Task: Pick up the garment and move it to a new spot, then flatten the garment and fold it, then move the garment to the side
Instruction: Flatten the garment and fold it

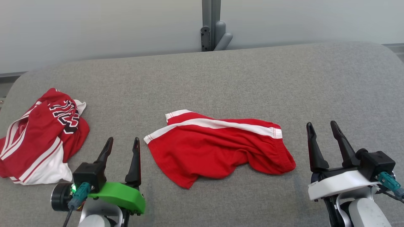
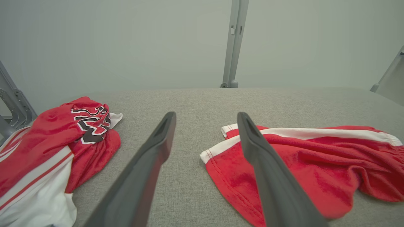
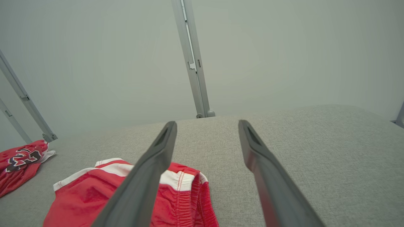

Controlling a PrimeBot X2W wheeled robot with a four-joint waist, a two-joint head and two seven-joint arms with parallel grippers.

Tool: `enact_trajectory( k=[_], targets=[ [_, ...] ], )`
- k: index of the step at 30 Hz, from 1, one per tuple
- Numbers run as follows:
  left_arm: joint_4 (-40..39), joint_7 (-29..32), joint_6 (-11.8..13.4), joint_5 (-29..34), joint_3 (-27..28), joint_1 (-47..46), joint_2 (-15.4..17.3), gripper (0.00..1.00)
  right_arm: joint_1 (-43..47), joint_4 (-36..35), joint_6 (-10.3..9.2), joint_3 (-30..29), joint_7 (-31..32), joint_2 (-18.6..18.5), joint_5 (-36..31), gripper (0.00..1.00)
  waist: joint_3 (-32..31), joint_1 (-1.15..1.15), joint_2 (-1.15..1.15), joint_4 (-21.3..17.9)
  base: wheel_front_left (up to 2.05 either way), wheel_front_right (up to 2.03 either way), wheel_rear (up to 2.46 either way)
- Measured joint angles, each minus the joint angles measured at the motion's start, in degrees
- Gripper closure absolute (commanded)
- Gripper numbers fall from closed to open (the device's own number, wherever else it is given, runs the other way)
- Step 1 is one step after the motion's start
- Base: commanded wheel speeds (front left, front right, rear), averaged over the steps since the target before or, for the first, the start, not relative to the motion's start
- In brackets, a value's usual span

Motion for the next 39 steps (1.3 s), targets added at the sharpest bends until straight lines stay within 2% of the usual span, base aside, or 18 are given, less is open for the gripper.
enact_trajectory(
  k=[6, 13, 21, 23, 24, 26, 27, 30, 39],
  targets=[
    [3.27, 3.94, -3.30, -2.11, -1.31, -5.84, -0.73, 0.00, -1.51, -0.68, 0.00, 0.10, 0.49, -0.42, 0.16, 0.00, 2.26, 0.00, 0.00, -0.08, 0.00, 0.00, 0.00],
    [15.02, 10.92, -8.96, -7.27, -2.27, -12.22, -2.88, 0.00, -3.48, -0.35, -0.01, 0.71, 0.47, -0.92, 0.80, 0.00, 5.95, 0.00, 0.00, -1.17, 0.00, 0.00, 0.00],
    [28.40, 12.05, -13.14, -10.88, -1.16, -17.57, -4.76, 0.00, -5.15, 0.68, 0.00, 1.30, 0.01, -1.25, 1.23, 0.00, 9.25, 0.00, 0.00, -3.15, 0.00, 0.00, 0.00],
    [29.72, 12.02, -13.65, -11.06, -1.15, -18.13, -4.90, 0.00, -5.35, 0.75, 0.00, 1.41, -0.02, -1.23, 1.35, 0.00, 9.55, 0.00, 0.00, -3.39, 0.00, 0.00, 0.00],
    [31.05, 12.00, -14.16, -11.06, -1.22, -18.66, -4.99, 0.04, -5.49, 0.90, 0.00, 1.53, -0.02, -1.22, 1.42, 0.00, 9.81, 0.00, 0.00, -3.62, 0.00, 0.00, 0.00],
    [33.01, 11.33, -15.13, -11.43, -1.18, -19.67, -5.36, 0.95, -5.67, 1.18, 0.00, 1.63, -0.04, -1.26, 1.49, 0.00, 10.30, 0.00, 0.00, -4.00, 0.00, 0.00, 0.00],
    [33.79, 10.71, -15.26, -11.48, -1.18, -20.23, -5.57, 1.00, -5.78, 1.33, 0.00, 1.78, -0.04, -1.35, 1.48, 0.00, 10.50, 0.00, 0.00, -4.15, 0.00, 0.00, 0.00],
    [35.82, 9.23, -15.81, -11.47, -1.31, -21.40, -6.08, 1.00, -6.07, 1.88, 0.00, 2.78, -0.01, -2.11, 1.57, 0.00, 10.80, 0.00, 0.00, -4.25, 0.00, 0.00, 0.00],
    [39.32, 5.15, -17.17, -9.77, -2.79, -23.36, -7.53, 1.00, -7.73, 4.33, 0.00, 10.87, 4.97, -4.78, 5.38, 0.00, 10.60, 0.00, 0.00, -2.46, 0.00, 0.00, 0.00]
  ],
)
